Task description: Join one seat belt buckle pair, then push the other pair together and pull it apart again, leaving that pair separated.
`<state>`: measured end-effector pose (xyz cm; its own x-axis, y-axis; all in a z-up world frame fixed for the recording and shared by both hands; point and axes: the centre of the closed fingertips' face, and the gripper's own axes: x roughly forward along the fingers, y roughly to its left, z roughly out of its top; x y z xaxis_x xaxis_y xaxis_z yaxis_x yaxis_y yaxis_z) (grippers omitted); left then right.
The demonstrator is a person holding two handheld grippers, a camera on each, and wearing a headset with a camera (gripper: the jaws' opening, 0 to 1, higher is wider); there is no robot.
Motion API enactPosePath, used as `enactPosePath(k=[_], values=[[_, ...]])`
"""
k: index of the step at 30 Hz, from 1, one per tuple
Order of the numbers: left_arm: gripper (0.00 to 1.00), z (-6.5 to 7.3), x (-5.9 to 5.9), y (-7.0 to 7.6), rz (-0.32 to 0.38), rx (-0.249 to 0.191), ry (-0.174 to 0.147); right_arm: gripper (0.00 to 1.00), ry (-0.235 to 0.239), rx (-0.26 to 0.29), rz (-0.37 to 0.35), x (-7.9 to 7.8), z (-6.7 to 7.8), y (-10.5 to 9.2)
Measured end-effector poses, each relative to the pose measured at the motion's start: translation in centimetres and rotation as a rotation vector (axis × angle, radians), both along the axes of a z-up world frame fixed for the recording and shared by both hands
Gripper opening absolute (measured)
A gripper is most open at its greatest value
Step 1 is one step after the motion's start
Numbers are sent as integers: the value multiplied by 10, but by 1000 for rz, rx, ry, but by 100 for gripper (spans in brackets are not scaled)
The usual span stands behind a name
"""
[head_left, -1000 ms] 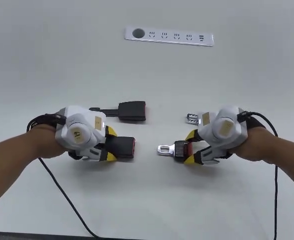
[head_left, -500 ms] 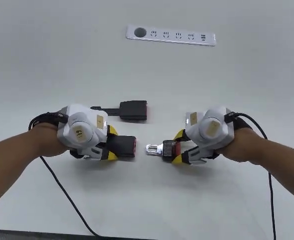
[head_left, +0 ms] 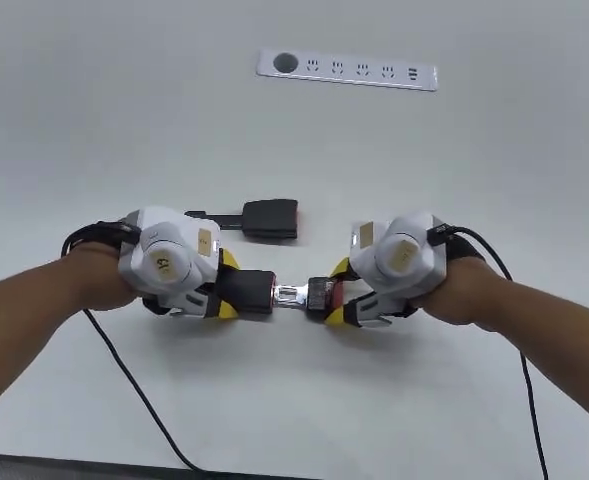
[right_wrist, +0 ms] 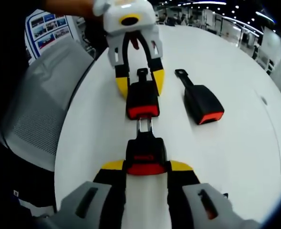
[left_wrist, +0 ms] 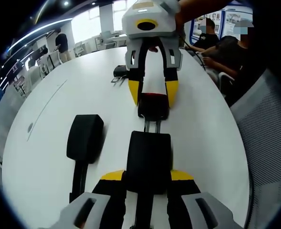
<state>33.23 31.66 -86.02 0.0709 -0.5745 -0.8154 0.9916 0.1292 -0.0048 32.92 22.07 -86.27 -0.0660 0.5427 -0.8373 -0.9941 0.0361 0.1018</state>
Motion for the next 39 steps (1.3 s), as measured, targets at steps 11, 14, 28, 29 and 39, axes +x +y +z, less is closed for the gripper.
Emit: enactPosePath(k=[11,14,28,29,39], values=[[33,0,0,1,-9,5,-5,32,4,23,2,2,-1,12],[33,0,0,0,-17,11,-4,32,-2,14,19,2,-1,17],[33,-2,0,1,-15,27,0,31,-16,-1,11,4,2,33],[33,-2,0,1,-14,23,0,31,-17,-2,10,4,1,33],[33,-2,-1,1,-38,21,-2,32,-19,9,31,1,1,33]])
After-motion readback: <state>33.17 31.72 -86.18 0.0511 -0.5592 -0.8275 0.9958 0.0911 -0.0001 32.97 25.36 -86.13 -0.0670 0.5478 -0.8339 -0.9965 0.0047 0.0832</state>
